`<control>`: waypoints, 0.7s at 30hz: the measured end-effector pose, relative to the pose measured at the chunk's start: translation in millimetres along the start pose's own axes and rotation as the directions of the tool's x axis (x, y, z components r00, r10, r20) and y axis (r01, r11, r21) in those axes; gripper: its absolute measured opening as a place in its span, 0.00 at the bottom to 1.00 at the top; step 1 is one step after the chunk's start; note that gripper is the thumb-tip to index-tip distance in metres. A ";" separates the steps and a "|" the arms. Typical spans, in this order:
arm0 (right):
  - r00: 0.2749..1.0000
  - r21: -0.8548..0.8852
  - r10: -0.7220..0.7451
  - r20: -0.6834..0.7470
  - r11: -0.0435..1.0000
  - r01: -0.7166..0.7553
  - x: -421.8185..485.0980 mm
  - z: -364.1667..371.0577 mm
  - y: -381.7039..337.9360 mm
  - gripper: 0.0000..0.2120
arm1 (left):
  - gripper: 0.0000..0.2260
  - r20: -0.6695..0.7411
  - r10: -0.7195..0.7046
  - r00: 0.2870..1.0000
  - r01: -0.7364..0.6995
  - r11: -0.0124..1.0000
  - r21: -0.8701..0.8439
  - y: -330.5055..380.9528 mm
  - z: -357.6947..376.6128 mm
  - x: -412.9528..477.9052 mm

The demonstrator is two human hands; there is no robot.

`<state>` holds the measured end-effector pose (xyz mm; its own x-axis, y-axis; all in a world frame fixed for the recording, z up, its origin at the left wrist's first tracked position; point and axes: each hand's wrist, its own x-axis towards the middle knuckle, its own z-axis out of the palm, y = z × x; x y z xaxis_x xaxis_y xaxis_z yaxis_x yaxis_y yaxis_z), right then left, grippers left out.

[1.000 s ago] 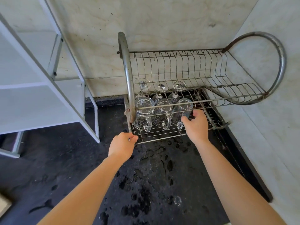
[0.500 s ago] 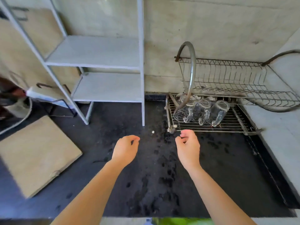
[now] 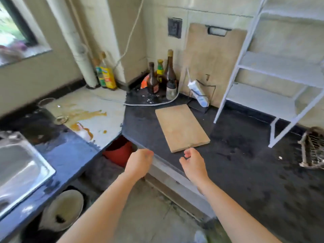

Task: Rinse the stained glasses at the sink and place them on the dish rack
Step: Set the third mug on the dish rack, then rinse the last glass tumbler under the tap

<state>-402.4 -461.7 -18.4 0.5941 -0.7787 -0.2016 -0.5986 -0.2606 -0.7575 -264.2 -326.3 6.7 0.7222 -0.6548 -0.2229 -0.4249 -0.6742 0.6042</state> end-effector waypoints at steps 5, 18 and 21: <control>0.966 -0.094 -0.185 0.181 0.974 0.204 0.2 96.7 -87.4 0.11 | 0.13 -0.179 -0.188 0.966 0.174 0.981 -0.089 -88.3 -77.2 -22.6; 0.810 -0.126 -0.400 0.429 0.861 0.492 69.3 268.8 -275.1 0.11 | 0.13 -0.324 -0.416 0.850 0.349 0.904 -0.246 -235.0 -208.5 42.0; 0.808 -0.114 -0.383 0.447 0.872 0.476 103.5 300.4 -312.4 0.12 | 0.14 -0.322 -0.444 0.836 0.371 0.890 -0.263 -262.1 -235.8 80.6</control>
<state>7.5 -289.4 10.8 0.9499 -0.2741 -0.1504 -0.2999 -0.6629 -0.6860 34.1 -121.8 10.8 0.9683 -0.1382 -0.2079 0.0334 -0.7535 0.6566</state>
